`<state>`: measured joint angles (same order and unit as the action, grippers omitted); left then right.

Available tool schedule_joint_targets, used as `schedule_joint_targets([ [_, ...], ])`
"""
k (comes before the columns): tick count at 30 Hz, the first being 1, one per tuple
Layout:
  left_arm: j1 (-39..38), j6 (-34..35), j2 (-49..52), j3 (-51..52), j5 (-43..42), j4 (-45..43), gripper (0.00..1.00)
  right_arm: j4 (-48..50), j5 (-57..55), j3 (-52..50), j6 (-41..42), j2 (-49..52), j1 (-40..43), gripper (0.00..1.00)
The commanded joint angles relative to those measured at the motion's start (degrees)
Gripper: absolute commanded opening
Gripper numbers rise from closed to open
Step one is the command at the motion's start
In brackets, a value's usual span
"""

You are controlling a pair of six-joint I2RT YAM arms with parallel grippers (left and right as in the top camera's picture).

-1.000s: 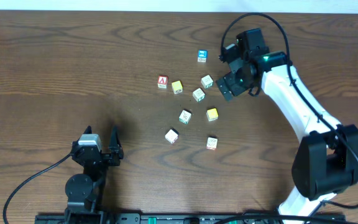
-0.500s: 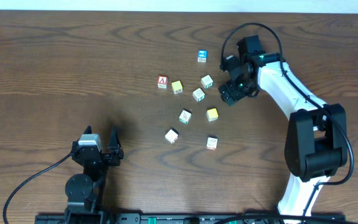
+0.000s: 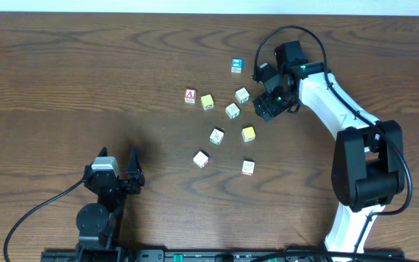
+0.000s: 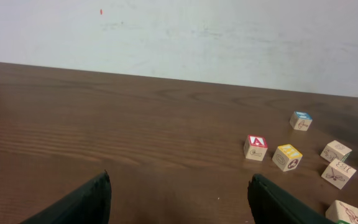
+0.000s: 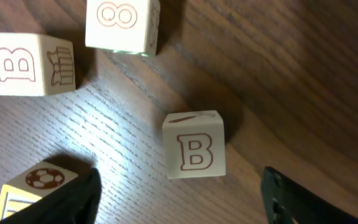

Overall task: Lift 5 blocks
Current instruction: 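Lower the right gripper and grasp the white B block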

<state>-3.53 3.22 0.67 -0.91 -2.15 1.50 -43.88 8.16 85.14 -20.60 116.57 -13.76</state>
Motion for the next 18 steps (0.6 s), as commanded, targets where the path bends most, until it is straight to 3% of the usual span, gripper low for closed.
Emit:
schedule_joint_targets([
  [1, 0.24, 0.5, -0.44, 0.68, 1.77, 2.58, 0.71, 0.92, 0.94, 1.01, -1.36, 0.7, -0.33, 0.75],
  [18, 0.24, 0.5, -0.44, 0.68, 1.77, 2.58, 0.71, 4.46, 1.4, 1.01, -1.73, 1.14, -0.55, 0.73],
])
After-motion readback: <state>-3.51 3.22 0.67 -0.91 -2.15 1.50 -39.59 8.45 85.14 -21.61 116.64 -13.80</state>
